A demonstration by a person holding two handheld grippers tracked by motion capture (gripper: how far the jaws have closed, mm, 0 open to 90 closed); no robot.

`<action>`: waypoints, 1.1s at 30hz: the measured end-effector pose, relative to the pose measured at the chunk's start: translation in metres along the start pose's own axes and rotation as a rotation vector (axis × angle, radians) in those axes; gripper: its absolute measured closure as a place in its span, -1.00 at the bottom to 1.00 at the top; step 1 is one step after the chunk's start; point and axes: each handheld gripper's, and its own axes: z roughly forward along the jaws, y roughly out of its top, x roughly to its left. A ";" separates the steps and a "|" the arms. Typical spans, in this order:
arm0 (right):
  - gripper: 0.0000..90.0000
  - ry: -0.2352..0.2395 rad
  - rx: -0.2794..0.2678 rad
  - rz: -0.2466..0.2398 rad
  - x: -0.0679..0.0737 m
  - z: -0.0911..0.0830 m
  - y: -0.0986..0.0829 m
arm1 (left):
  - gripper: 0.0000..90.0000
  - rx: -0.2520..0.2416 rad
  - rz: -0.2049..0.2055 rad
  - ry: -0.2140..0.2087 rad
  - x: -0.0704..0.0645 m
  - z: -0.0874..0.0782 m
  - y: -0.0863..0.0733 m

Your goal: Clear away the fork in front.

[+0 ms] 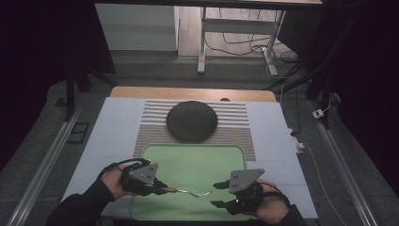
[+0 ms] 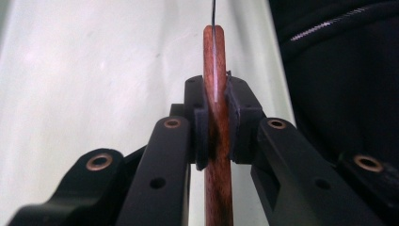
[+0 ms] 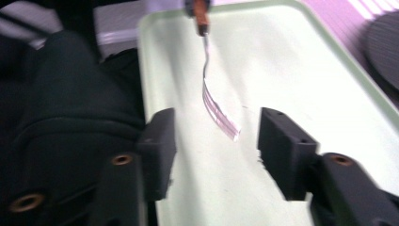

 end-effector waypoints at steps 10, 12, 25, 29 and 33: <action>-0.62 -0.200 -0.032 0.177 0.003 -0.014 -0.017 | 0.77 -0.055 -0.256 0.167 -0.016 -0.010 -0.004; -0.68 -0.220 -0.039 0.217 0.003 -0.018 -0.021 | 0.77 -0.076 -0.310 0.201 -0.020 -0.011 -0.005; -1.00 -0.406 -0.056 0.372 0.010 -0.042 -0.052 | 0.77 -0.128 -0.669 0.355 -0.034 -0.010 -0.020; -1.00 -0.433 -0.073 0.417 0.013 -0.048 -0.058 | 0.77 -0.097 -0.731 0.379 -0.032 -0.002 -0.021; -1.00 -0.447 -0.061 0.419 0.015 -0.050 -0.063 | 0.77 -0.053 -0.777 0.407 -0.027 0.007 -0.021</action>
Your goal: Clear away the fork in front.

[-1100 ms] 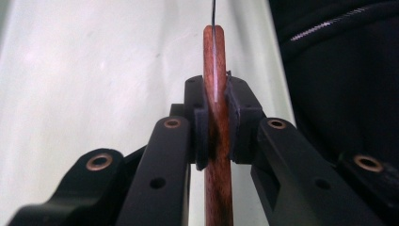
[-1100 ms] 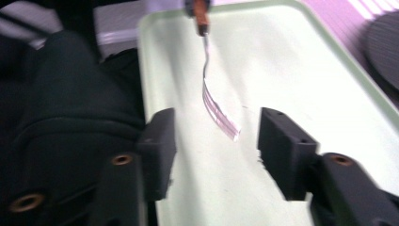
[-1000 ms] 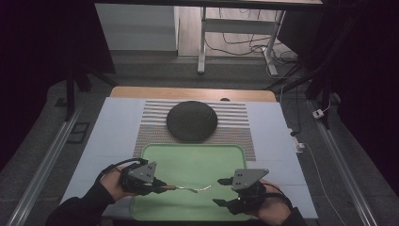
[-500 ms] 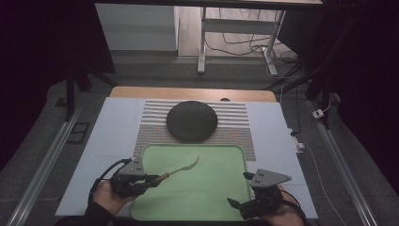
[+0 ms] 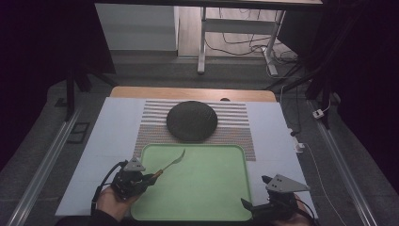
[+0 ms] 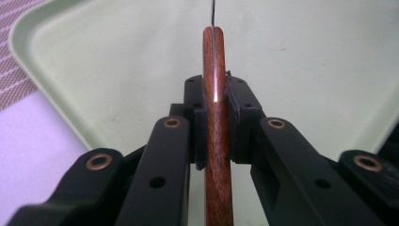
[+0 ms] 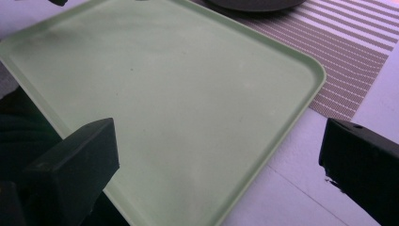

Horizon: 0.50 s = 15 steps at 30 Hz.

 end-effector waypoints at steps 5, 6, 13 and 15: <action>-1.00 0.000 0.021 -0.021 0.001 0.003 -0.001 | 0.77 0.050 -0.024 0.031 0.000 0.016 0.002; -1.00 0.000 0.021 -0.021 0.001 0.003 -0.001 | 0.77 0.062 -0.020 0.036 -0.001 0.018 0.002; -1.00 0.007 0.023 -0.027 0.001 0.003 -0.002 | 0.77 0.103 -0.034 0.061 -0.002 0.028 -0.002; -1.00 0.010 0.024 -0.027 0.001 0.003 -0.002 | 0.76 0.113 -0.033 0.058 -0.001 0.030 -0.003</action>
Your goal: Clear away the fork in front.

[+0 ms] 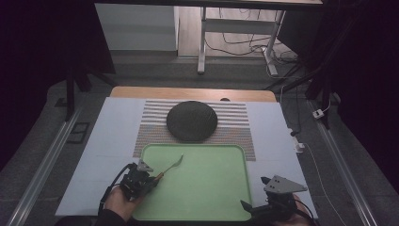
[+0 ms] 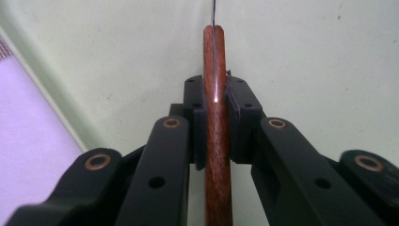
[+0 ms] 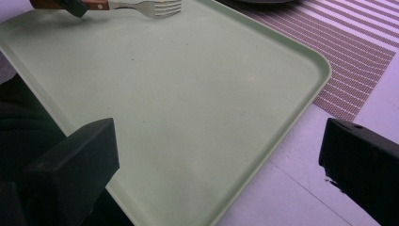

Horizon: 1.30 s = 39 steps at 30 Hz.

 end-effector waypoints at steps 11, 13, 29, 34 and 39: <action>-1.00 0.007 0.005 0.006 -0.001 0.000 0.000 | 0.52 -0.081 0.005 -0.056 0.013 -0.014 0.010; -1.00 0.008 0.008 0.006 -0.001 0.000 0.000 | 0.58 -0.105 0.011 -0.081 0.018 -0.016 0.018; -1.00 0.015 0.016 0.018 -0.003 0.001 0.000 | 0.97 -0.074 0.074 -0.161 0.033 0.020 0.077; -1.00 0.015 0.022 0.016 -0.003 0.002 0.000 | 0.97 -0.070 0.084 -0.160 0.033 0.031 0.084; -1.00 0.016 0.023 0.016 -0.003 0.002 0.000 | 0.97 -0.051 0.091 -0.154 0.027 0.041 0.089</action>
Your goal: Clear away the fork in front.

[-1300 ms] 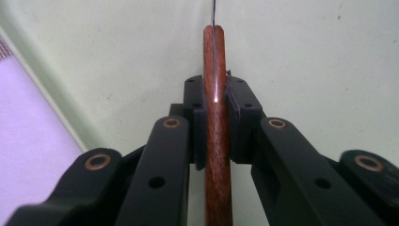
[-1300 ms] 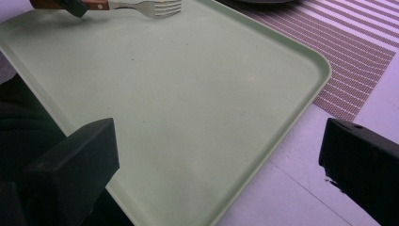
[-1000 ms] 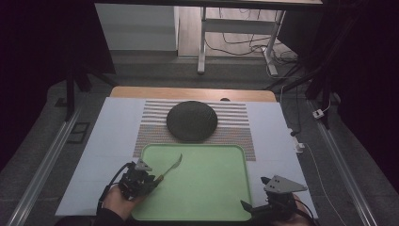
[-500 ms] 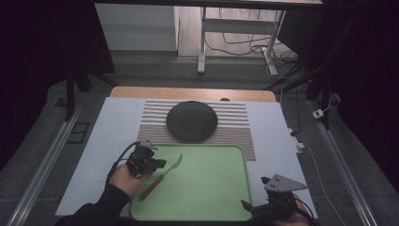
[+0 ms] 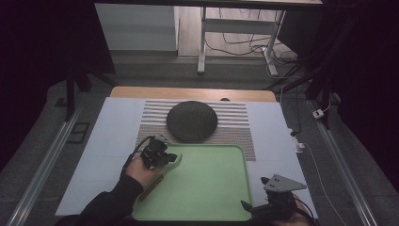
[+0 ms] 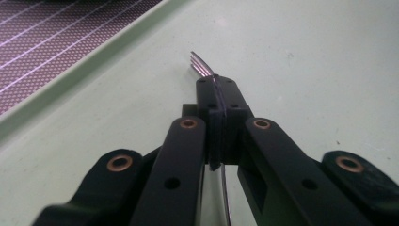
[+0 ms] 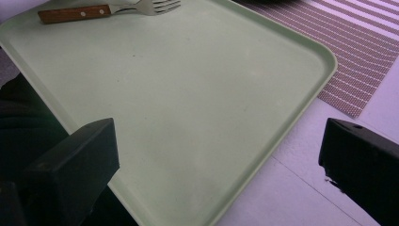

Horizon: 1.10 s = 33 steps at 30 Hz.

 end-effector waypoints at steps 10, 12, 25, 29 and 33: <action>-1.00 0.001 0.002 0.003 0.000 0.000 0.000 | 0.97 0.023 0.058 -0.020 -0.019 0.011 0.005; -1.00 0.001 0.002 0.003 0.000 0.000 0.000 | 0.97 0.023 0.074 -0.024 -0.024 0.011 0.006; -1.00 0.012 -0.004 0.021 -0.002 -0.001 0.000 | 0.97 0.075 0.120 -0.073 -0.038 0.029 0.001; -1.00 0.019 -0.011 0.030 -0.003 -0.001 -0.001 | 0.97 0.073 0.114 -0.048 -0.034 0.027 0.000; -1.00 0.016 -0.007 0.035 -0.004 -0.001 -0.001 | 0.97 0.066 0.094 -0.037 -0.027 0.025 -0.001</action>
